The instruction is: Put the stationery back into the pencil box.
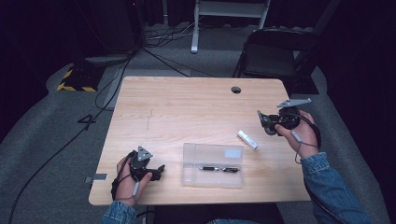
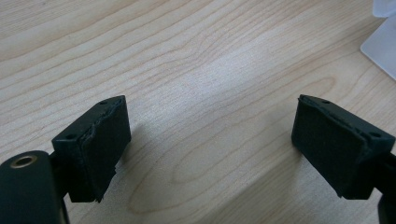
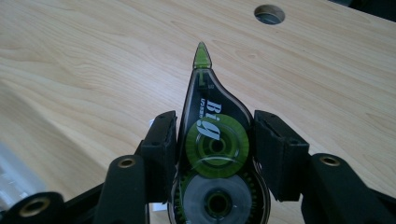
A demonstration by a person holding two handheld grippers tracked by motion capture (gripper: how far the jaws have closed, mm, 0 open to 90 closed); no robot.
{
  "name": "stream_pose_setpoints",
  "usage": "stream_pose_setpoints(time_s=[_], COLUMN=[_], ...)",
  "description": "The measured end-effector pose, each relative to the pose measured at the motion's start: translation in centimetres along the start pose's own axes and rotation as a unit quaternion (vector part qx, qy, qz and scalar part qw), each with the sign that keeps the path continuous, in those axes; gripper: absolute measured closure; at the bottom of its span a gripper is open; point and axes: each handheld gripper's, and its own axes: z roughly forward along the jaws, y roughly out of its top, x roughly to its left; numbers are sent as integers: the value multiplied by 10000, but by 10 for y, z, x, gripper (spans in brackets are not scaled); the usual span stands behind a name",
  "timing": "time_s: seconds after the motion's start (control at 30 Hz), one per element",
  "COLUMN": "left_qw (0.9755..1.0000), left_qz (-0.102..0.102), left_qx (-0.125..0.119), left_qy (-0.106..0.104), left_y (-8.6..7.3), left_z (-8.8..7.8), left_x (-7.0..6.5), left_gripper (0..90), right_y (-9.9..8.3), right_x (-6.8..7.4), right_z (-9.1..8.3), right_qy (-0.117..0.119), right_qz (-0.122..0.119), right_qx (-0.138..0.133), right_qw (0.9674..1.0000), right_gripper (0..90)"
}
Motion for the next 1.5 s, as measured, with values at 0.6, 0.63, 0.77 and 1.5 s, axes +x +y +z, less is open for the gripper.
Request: stream_pose_setpoints(time_s=[0.6, 0.63, 0.77, 1.5], left_qw=[10000, 10000, 10000, 10000], left_qz=[-1, -1, -2, -8], left_qx=[-2, -2, -2, 12], left_qy=[-1, -1, 0, -4], left_y=[0, 0, 0, 0], left_z=[0, 0, 0, 0], left_x=[0, 0, 0, 0], left_gripper=[122, 122, 122, 122], right_y=[-2, -2, -4, -20], right_x=[55, 57, 70, 118], right_z=[-24, -24, -25, -13], right_qy=[812, 844, 1031, 1755], right_qz=[-595, -611, -756, -1324], right_qx=[-76, -71, -49, 274], right_qw=[9949, 9945, 9918, 9751], right_gripper=[520, 520, 521, 523])
